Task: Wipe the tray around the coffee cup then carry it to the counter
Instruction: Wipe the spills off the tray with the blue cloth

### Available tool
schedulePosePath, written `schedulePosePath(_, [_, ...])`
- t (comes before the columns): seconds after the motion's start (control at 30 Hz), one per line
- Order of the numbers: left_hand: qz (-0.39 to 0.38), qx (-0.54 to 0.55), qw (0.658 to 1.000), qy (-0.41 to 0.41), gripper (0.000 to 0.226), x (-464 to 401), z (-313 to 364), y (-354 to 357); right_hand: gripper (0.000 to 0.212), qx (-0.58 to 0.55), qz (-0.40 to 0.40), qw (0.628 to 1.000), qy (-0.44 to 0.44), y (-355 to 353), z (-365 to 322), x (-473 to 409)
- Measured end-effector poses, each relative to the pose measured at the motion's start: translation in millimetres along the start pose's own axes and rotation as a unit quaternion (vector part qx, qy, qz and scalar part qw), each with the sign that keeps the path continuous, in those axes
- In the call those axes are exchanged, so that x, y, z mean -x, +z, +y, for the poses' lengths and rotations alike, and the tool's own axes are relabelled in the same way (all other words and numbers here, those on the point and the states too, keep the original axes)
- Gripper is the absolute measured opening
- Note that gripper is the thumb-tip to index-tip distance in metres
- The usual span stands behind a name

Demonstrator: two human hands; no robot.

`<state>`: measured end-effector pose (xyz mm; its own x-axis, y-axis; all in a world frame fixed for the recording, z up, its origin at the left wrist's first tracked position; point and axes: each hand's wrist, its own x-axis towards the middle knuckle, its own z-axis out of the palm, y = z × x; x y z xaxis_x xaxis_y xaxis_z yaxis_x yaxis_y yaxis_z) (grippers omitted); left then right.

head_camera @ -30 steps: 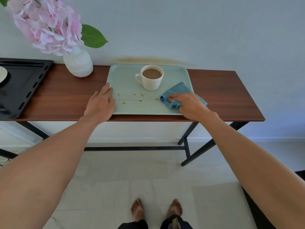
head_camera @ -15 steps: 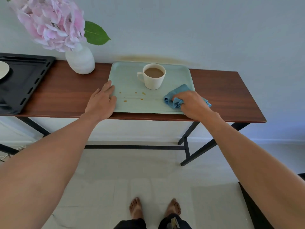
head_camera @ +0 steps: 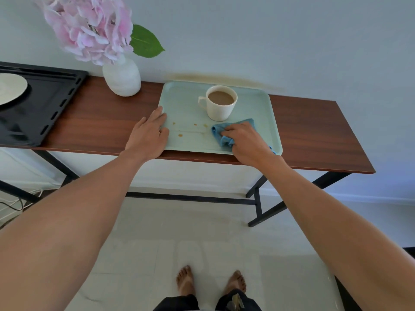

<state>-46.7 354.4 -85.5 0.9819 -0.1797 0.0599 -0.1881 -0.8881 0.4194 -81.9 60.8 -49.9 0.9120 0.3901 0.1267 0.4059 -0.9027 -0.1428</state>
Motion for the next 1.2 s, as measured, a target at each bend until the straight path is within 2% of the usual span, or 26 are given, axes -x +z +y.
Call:
schedulePosePath(0.07, [0.001, 0.0, 1.0, 0.001, 0.057, 0, 1, 0, 0.035, 0.025, 0.002, 1.0, 0.008, 5, -13, -10])
schedulePosePath(0.17, [0.003, -0.002, 1.0, 0.001, 0.057, 0, 1, 0, 0.039, 0.0, 0.003, 1.0, 0.012, 16, -46, -26])
schedulePosePath(0.27, [0.005, -0.006, 1.0, 0.003, 0.058, 0, 0, 0, 0.044, -0.019, -0.013, 1.0, -0.02, 18, -66, -29])
schedulePosePath(0.33, [0.005, -0.004, 1.0, 0.001, 0.058, 0, -1, 1, 0.04, -0.019, -0.018, 0.999, -0.038, 14, -62, -23])
schedulePosePath(0.53, [0.0, -0.003, 1.0, 0.001, 0.06, -1, -1, 1, 0.032, 0.024, -0.011, 0.999, 0.044, 14, -50, -32])
schedulePosePath(0.77, [0.008, 0.008, 1.0, 0.006, 0.058, -1, -3, 2, 0.042, -0.023, -0.028, 0.999, -0.038, 19, -85, -40])
schedulePosePath(0.93, [0.015, 0.034, 0.999, 0.004, 0.057, 0, -4, 2, 0.034, 0.009, -0.002, 0.999, 0.04, 19, -69, -39])
schedulePosePath(1.1, [0.039, 0.128, 0.991, -0.027, 0.057, 4, -3, -4, 0.05, 0.02, -0.037, 0.998, -0.05, 21, -98, -55])
schedulePosePath(1.2, [0.026, 0.142, 0.989, -0.027, 0.056, 4, -5, -7, 0.045, 0.006, -0.022, 0.998, -0.055, 24, -91, -43])
